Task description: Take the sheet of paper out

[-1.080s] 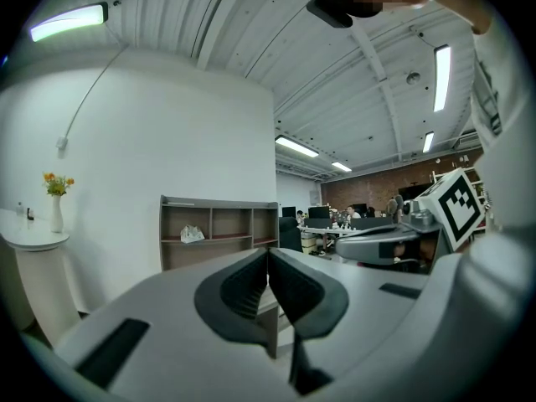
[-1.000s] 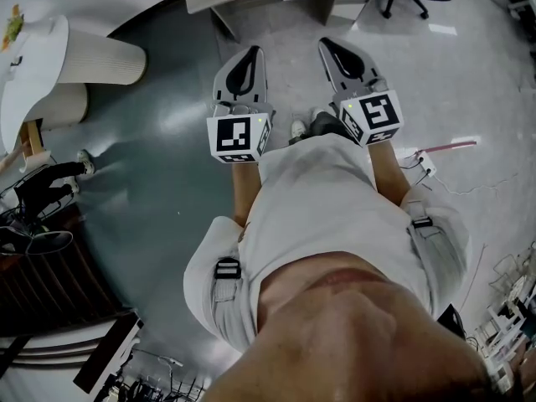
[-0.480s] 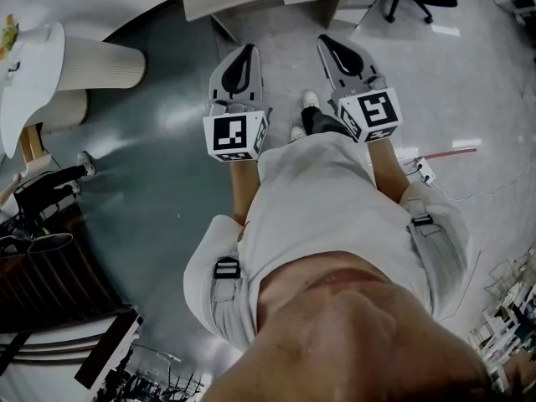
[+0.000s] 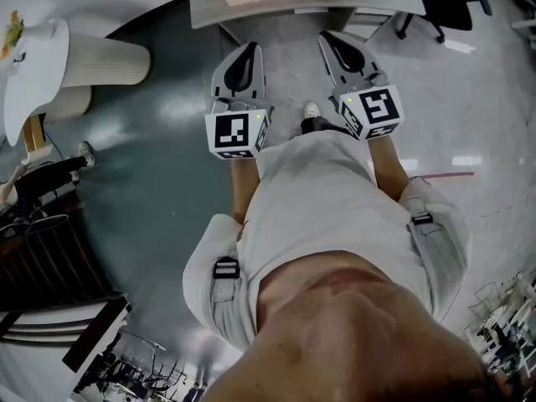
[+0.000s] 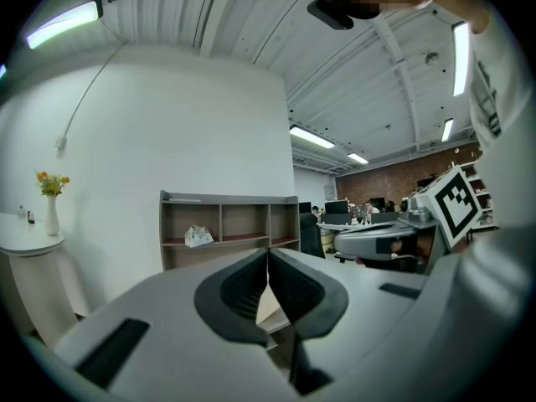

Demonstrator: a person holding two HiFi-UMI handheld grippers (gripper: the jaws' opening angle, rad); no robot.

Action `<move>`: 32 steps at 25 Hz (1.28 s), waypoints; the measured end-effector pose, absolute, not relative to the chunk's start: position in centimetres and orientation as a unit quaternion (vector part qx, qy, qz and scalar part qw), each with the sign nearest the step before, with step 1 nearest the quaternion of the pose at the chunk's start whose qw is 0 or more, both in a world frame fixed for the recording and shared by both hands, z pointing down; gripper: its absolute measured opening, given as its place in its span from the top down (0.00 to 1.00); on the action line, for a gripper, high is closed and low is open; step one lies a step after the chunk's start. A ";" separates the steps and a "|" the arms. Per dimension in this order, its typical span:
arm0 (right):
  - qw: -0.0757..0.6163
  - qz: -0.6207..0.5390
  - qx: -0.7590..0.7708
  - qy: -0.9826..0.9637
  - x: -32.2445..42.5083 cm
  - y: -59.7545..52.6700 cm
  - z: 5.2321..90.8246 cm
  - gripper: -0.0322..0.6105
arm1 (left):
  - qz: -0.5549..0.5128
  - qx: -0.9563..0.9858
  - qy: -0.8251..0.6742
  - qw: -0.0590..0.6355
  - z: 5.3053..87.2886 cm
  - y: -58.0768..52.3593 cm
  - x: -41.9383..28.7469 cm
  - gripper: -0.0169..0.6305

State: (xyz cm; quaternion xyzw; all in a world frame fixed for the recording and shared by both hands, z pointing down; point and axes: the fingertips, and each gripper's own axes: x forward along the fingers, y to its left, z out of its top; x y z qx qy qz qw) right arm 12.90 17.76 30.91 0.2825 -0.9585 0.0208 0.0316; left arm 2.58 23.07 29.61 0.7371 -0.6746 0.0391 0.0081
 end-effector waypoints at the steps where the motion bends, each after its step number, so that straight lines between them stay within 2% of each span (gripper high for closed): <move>1: 0.031 0.022 0.279 -0.959 12.8 17.2 30.8 0.92 | 0.041 0.735 -0.677 0.008 29.5 22.6 2.6 0.94; 15: 0.017 0.032 0.254 -0.967 11.5 11.5 30.3 0.92 | 0.048 0.720 -0.692 0.009 29.1 17.0 1.7 0.94; 32: 0.035 0.032 0.269 -0.962 4.7 4.1 31.1 0.92 | 0.042 0.732 -0.679 0.025 30.4 9.1 -5.3 0.94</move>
